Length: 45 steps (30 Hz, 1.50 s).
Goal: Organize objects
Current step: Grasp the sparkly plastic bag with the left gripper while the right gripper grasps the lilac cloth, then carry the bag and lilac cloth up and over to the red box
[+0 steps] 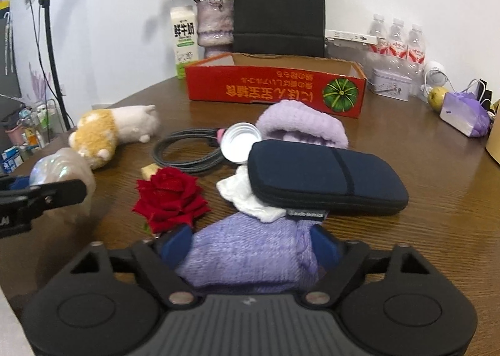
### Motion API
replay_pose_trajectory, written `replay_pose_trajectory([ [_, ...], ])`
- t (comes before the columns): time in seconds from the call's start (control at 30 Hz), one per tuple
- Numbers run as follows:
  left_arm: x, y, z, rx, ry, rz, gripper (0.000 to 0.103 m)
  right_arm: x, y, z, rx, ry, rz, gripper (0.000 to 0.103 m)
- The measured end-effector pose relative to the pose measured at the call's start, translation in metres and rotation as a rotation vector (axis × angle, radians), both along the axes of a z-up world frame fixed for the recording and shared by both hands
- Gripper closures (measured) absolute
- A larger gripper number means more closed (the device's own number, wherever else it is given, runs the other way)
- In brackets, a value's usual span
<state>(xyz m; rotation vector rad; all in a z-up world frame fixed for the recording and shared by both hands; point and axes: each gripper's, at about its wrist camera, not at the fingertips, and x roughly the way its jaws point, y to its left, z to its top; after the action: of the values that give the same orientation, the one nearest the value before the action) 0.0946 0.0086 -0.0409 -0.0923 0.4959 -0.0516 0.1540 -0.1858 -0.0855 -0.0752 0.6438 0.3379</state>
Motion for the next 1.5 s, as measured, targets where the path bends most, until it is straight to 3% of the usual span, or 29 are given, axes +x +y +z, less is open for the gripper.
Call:
replay_pose_trajectory([
  [0.17,-0.005,0.001,0.001,0.0,-0.006,0.003,0.056,-0.008,0.001,0.0,0.014,-0.022,0.014,0.045],
  [0.23,-0.006,0.001,0.002,0.001,-0.008,0.004,0.056,-0.011,0.0,0.0,0.022,-0.03,0.022,0.057],
  [0.3,-0.007,0.001,0.003,0.001,-0.011,0.004,0.056,-0.013,0.0,0.0,0.042,-0.033,0.043,0.08],
  [0.37,-0.009,0.0,0.005,0.005,-0.014,0.003,0.056,-0.015,0.0,0.0,0.054,-0.04,0.055,0.085],
  [0.77,-0.018,-0.003,0.016,0.02,-0.04,0.005,0.056,-0.044,-0.016,0.019,0.142,-0.112,0.069,0.09],
  [1.07,-0.028,-0.01,0.03,0.029,-0.075,-0.003,0.056,-0.068,-0.025,0.049,0.176,-0.229,0.086,0.091],
  [1.5,-0.013,-0.026,0.052,0.027,-0.124,-0.013,0.056,-0.063,-0.03,0.069,0.198,-0.312,0.076,0.09],
])
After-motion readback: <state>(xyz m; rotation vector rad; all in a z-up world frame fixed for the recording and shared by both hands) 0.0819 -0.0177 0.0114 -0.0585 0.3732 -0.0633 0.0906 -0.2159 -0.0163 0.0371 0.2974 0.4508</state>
